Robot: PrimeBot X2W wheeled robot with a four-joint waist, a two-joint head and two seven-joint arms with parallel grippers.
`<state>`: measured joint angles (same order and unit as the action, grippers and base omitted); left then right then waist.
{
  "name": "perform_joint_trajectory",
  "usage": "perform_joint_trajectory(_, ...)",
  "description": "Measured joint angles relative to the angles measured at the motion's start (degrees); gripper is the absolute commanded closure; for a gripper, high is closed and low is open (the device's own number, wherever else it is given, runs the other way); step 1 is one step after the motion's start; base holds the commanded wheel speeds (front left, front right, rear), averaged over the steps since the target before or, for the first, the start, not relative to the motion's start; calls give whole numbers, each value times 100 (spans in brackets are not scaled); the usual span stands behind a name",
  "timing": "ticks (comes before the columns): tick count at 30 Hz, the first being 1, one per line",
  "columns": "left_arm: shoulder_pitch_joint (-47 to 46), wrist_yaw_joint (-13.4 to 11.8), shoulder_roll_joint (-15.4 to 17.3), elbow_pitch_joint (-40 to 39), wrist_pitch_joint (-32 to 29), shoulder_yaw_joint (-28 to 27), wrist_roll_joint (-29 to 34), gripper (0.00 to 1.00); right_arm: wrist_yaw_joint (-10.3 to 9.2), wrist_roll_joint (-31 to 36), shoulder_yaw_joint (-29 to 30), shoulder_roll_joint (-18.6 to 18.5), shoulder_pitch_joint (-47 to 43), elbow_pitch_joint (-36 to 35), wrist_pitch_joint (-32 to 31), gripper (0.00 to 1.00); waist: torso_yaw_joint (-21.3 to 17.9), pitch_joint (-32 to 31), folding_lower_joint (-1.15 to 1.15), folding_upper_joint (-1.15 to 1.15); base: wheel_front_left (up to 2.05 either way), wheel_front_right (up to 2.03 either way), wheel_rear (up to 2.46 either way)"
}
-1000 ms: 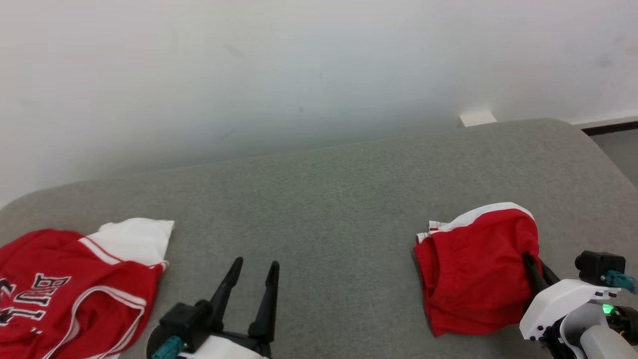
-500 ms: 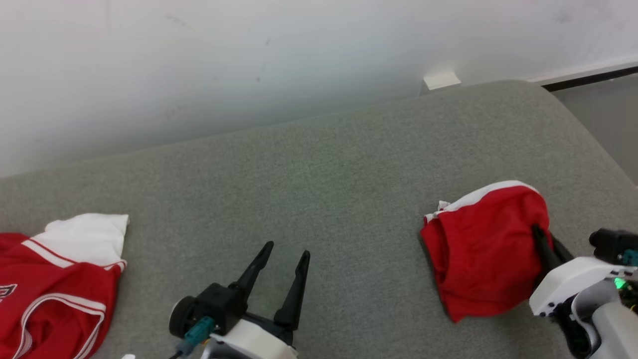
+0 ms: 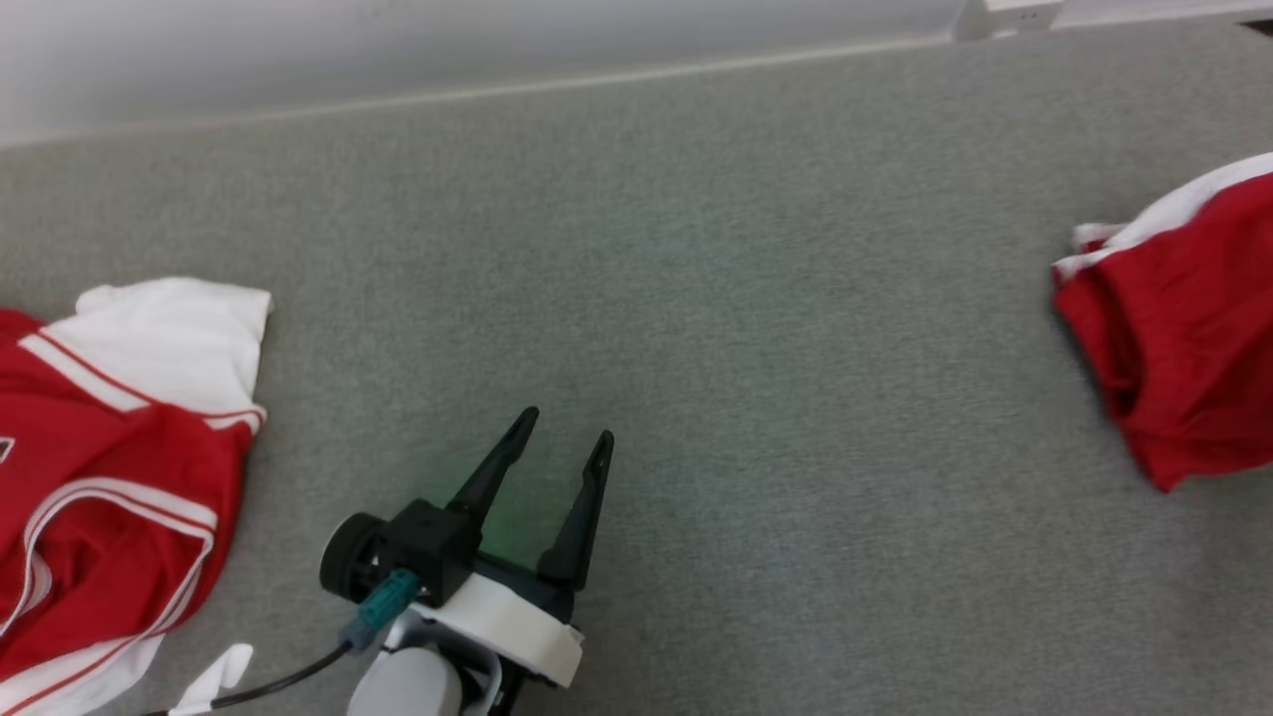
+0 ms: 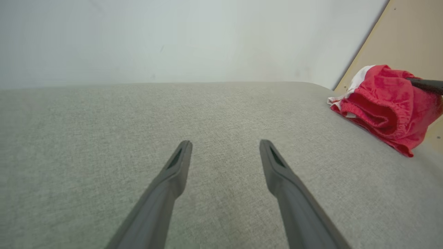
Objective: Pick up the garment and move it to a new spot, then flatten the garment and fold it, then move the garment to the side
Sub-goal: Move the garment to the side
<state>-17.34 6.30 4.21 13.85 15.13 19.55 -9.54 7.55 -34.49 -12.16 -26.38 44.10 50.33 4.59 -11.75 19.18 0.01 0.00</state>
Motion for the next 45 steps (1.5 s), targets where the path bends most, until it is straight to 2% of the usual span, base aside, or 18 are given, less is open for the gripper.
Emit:
perform_joint_trajectory(5,-123,21,12,-74,0,-37,69,0,0,69,159,-475,350,558,62,100,196,364,0,0,0,0,0)
perform_joint_trajectory(7,-146,22,25,-103,0,-57,86,0,1,334,146,-642,506,795,115,100,243,484,0,0,0,0,0)
perform_joint_trajectory(13,-275,24,36,-202,2,-70,123,0,1,857,156,-787,981,1473,255,100,293,744,0,0,0,0,0)
perform_joint_trajectory(15,-293,27,36,-219,3,-69,135,0,0,1013,186,-789,1098,1701,311,13,293,771,0,0,0,0,0)
perform_joint_trajectory(16,-304,30,36,-214,3,-68,135,0,1,1058,199,-776,1149,1803,337,0,293,763,0,0,0,0,0)
perform_joint_trajectory(25,-195,67,-7,-98,1,-34,90,0,0,1548,425,-684,1211,2238,734,0,301,302,0,0,0,0,0)
perform_joint_trajectory(30,18,66,-54,-41,1,-57,15,0,0,1730,335,-320,1209,2135,911,0,298,-168,-1,0,0,0,0)
perform_joint_trajectory(38,388,-9,-99,3,1,-271,-134,0,0,1412,-198,163,896,1261,961,0,326,-1059,-1,0,0,0,0)
perform_joint_trajectory(45,720,-134,-91,-123,0,-806,-209,0,0,657,-610,361,14,-188,995,0,460,-1696,-1,0,0,0,0)
